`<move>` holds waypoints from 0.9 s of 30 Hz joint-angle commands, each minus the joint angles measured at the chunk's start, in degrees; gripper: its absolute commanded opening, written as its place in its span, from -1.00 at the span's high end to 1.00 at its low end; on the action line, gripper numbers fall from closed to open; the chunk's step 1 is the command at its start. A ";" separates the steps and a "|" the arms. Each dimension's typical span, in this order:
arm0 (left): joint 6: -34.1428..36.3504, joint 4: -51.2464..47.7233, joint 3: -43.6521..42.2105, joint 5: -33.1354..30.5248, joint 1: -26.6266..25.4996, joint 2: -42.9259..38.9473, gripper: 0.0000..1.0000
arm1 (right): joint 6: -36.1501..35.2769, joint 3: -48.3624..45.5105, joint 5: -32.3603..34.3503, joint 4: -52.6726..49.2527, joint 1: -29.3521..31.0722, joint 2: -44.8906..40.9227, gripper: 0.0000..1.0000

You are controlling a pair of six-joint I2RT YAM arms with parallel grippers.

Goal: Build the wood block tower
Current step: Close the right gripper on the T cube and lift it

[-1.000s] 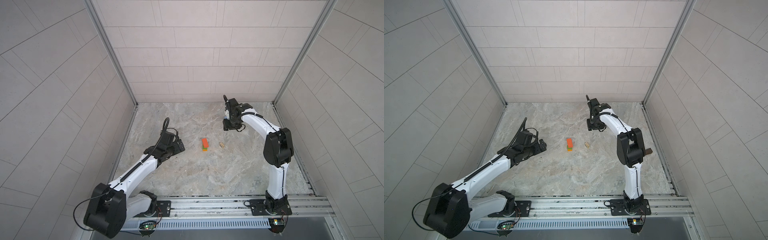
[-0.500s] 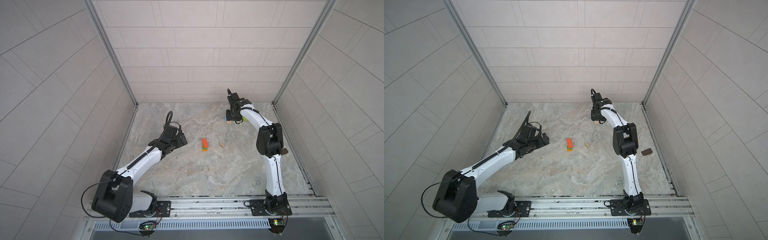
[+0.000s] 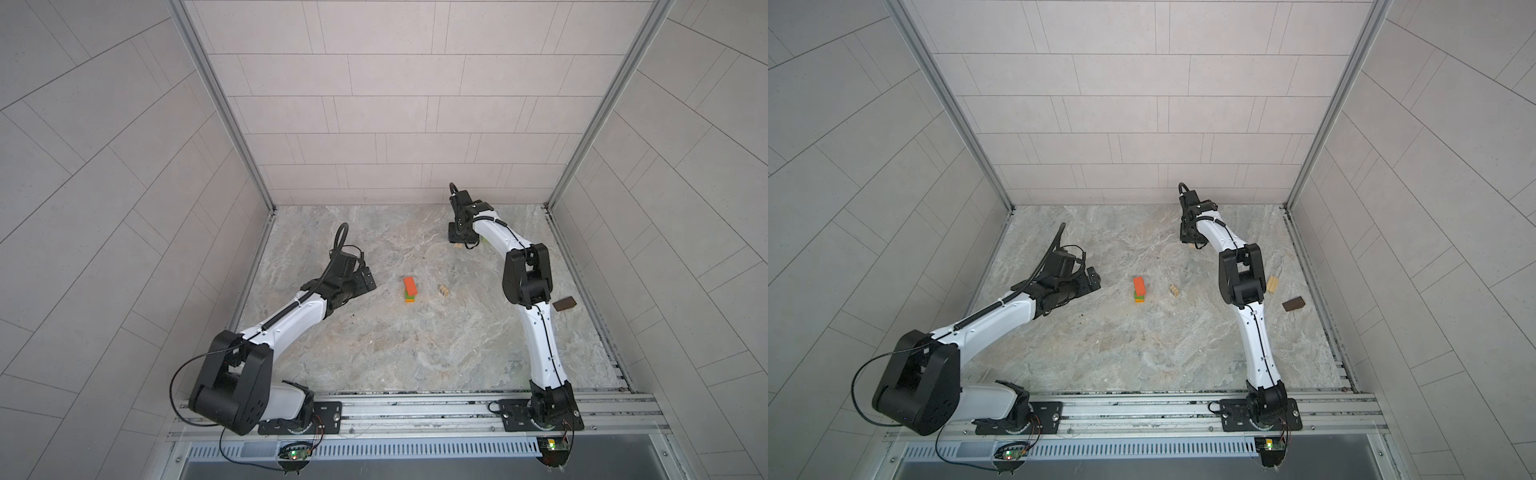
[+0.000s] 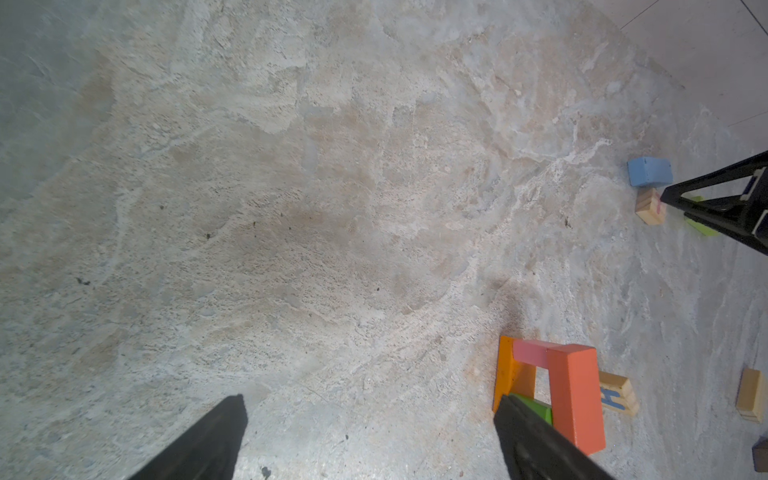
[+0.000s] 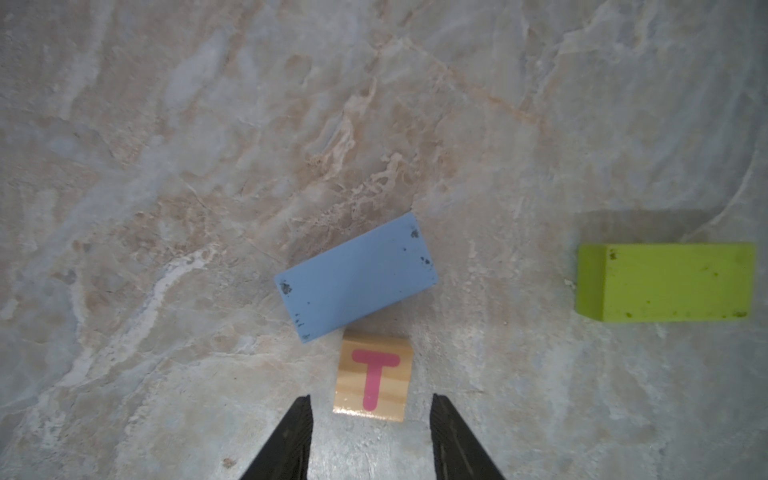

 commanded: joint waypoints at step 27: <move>0.60 1.23 -0.78 0.59 -0.23 0.49 -0.99 | 0.89 1.52 -1.28 1.52 -1.02 4.24 0.02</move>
